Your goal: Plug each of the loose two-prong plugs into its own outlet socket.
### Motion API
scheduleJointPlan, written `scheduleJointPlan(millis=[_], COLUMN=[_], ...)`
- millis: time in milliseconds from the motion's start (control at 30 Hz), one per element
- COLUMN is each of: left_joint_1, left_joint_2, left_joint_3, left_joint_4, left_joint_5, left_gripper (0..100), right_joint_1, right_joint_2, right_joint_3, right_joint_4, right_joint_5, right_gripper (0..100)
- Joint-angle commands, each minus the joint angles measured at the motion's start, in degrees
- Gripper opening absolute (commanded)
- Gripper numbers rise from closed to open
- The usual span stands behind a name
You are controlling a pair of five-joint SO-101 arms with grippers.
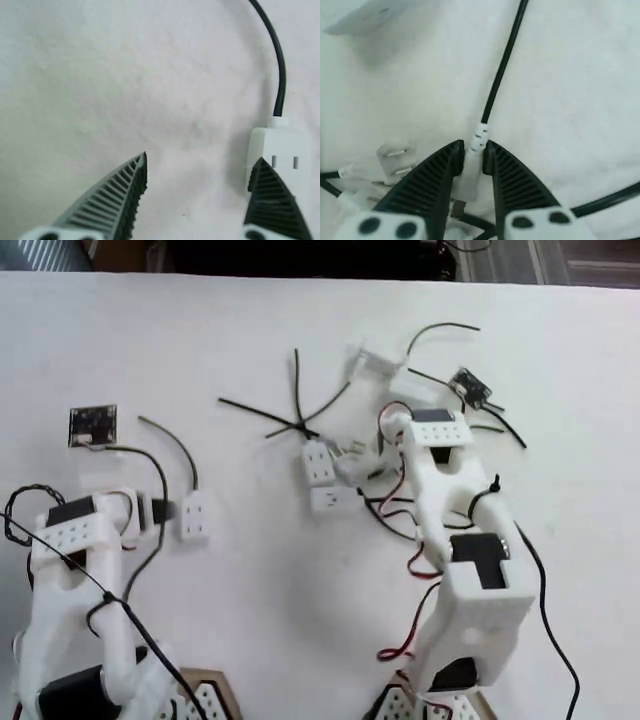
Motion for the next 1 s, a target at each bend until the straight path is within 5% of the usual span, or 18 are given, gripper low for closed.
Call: scheduleJointPlan(millis=[0,333,667,967], left_joint_1=[-0.13,-0.13,-0.13,-0.13], left_joint_2=[-1.71,-1.71,-1.71,-1.71], left_joint_3=[-0.26,-0.26,-0.26,-0.26], left_joint_4=[-0.97,-0.97,-0.97,-0.97], left_joint_5=[-0.18,-0.18,-0.18,-0.18], left_gripper=[32,32,32,32], right_joint_1=[-0.04,0.13,1.1,-2.86], right_joint_2=[-8.66,-25.54,-22.81,-13.23], right_joint_3=[-1.05,-0.79,10.81,17.05], right_joint_4=[4.35,18.77,23.96,18.33], right_joint_5=[5.89,35.34,69.71,76.22], right_gripper=[1.7,1.7,1.7,1.8])
